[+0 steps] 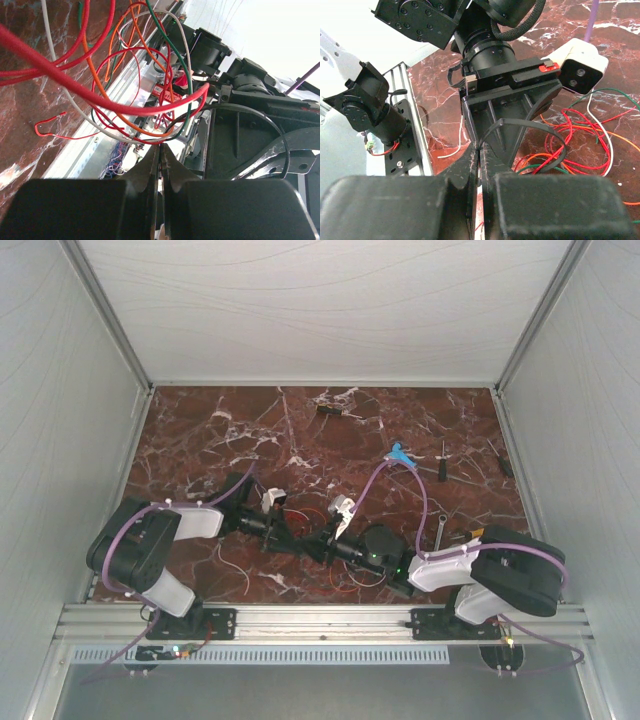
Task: Zip-tie the wires
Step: Tie the cable at the center of the board.
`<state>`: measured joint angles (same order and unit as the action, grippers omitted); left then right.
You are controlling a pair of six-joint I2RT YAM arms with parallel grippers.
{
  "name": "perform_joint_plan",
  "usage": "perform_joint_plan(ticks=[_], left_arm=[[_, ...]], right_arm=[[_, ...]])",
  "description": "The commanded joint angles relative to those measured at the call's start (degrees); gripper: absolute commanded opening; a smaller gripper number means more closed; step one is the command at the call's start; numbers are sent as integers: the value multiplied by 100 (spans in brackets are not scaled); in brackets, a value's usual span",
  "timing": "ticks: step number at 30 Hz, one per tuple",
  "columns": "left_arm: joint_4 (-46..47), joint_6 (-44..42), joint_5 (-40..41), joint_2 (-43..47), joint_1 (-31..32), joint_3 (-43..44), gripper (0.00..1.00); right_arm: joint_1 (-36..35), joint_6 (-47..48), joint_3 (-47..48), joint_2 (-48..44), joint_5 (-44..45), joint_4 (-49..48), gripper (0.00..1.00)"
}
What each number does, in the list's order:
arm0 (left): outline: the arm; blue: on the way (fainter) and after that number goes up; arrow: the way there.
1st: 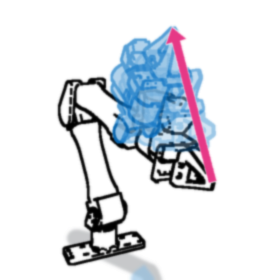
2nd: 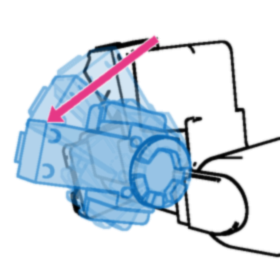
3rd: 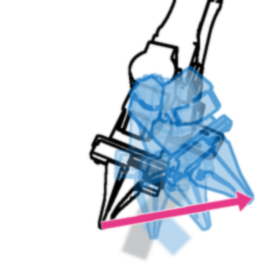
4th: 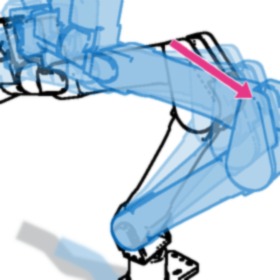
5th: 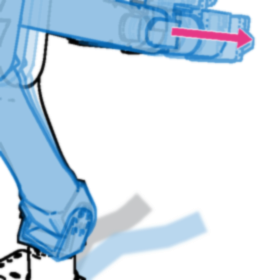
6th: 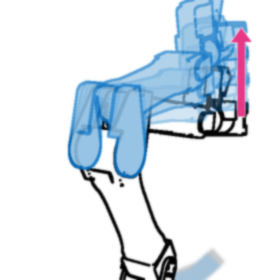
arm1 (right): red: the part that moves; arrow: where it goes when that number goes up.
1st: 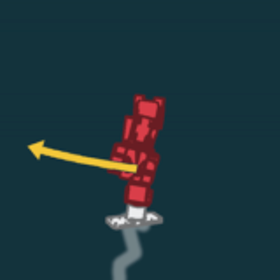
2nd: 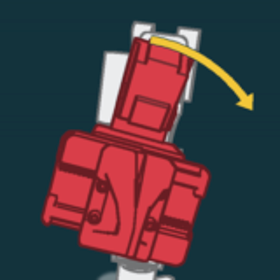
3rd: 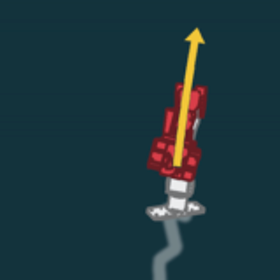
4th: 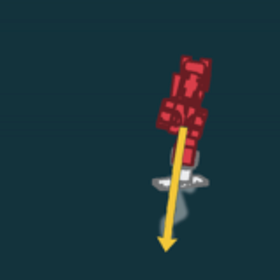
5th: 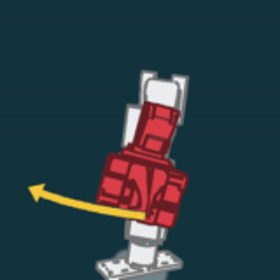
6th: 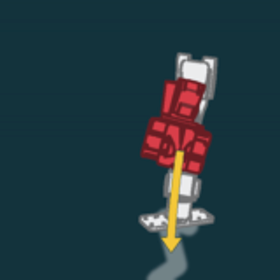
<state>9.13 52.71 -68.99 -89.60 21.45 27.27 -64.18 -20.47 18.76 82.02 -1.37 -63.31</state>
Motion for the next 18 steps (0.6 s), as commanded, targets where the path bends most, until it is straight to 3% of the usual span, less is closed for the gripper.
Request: perform_joint_plan(ticks=[1, 18], left_arm=[[2, -30, -26, -9, 34, 138, 0], [17, -44, -23, -36, 36, 148, 0]], right_arm=[[29, -22, 57, 65, -73, -408, 0], [34, -122, 107, 137, -169, -506, 0]])
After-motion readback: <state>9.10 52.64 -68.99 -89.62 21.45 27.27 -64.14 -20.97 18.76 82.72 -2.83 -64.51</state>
